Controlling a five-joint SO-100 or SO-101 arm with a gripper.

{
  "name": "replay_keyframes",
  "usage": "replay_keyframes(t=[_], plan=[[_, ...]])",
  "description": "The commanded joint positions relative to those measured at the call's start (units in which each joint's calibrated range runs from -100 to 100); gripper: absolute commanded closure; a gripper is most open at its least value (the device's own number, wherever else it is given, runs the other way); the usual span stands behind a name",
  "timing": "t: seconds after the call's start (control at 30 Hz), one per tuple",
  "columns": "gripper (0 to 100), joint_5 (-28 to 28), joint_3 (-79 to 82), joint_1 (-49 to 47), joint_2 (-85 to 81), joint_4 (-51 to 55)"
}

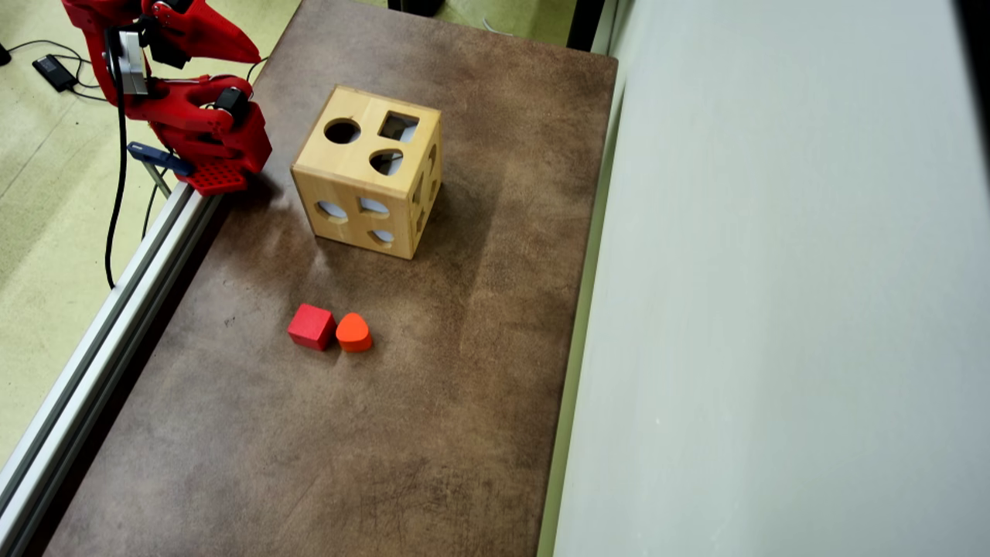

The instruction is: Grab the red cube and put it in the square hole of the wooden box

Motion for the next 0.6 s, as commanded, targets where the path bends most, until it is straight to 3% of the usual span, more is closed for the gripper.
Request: replay_keyframes(t=[0.0, 0.33, 0.57], plan=[[97, -0.1, -1.8, 0.2, 4.9, -1.3], [97, -0.2, -16.2, 1.2, 24.6, -1.3], [97, -3.1, -19.3, 13.2, 36.0, -1.3]])
